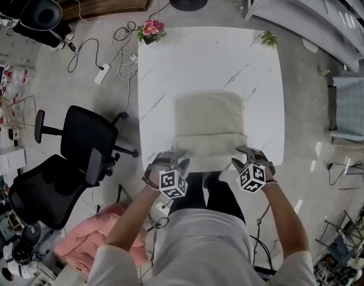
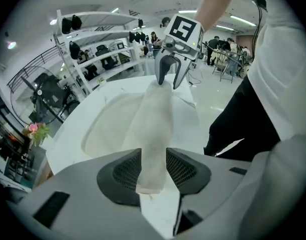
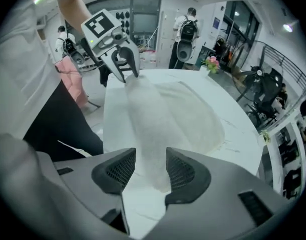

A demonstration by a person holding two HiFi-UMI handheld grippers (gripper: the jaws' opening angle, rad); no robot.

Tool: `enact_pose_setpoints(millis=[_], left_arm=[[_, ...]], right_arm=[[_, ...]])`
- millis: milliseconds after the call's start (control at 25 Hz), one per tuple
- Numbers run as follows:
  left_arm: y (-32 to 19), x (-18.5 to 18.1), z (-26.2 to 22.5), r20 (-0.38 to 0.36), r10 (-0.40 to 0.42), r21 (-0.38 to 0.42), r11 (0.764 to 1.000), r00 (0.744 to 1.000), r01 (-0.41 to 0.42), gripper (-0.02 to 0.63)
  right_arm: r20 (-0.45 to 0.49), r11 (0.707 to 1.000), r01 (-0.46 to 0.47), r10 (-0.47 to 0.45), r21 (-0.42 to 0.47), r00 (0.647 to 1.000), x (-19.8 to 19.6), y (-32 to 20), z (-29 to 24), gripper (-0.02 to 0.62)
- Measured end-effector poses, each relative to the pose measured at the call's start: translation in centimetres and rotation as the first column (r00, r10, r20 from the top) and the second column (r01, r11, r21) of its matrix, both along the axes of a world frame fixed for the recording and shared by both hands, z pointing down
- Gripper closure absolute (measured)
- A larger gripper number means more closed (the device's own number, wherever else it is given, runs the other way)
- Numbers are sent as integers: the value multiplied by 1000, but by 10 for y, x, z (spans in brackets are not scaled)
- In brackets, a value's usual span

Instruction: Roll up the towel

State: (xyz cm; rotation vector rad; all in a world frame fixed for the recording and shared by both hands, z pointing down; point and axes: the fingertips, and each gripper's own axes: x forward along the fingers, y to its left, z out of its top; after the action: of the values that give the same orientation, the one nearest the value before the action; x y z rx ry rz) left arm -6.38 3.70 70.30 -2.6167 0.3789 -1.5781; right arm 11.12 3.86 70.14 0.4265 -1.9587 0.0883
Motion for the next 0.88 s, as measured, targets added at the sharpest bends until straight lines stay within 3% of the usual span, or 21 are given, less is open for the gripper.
enact_pose_setpoints(millis=[200,280,360,440,560,680,880], left_arm=[[0,-4,35,83,-14,21,1000,996,12,405],[-2,-4,42,81,-10,28,1000,997,8,457],[2,-4,44,81,10,16,1000,997,-11,531],[12,-6,41,80,26,-31,999,996,-24,549],[40,-7,34,58,44,-160,986,997,-34,551],[66,-5,23,44,92,-288,955,995,-75,551],[77,-9,6,29,131,-427,898,991,-106,549]], right_arm=[[-121,997,60,-54,43,991,16,5,32,390],[-149,996,75,-68,40,986,19,6,43,401],[-164,996,88,-82,30,983,21,8,46,488],[-158,996,93,-92,-4,983,21,13,44,528],[-130,989,112,-124,-99,984,21,33,40,532],[-98,968,149,-171,-201,980,22,56,31,532],[-56,937,164,-190,-309,980,21,71,17,532]])
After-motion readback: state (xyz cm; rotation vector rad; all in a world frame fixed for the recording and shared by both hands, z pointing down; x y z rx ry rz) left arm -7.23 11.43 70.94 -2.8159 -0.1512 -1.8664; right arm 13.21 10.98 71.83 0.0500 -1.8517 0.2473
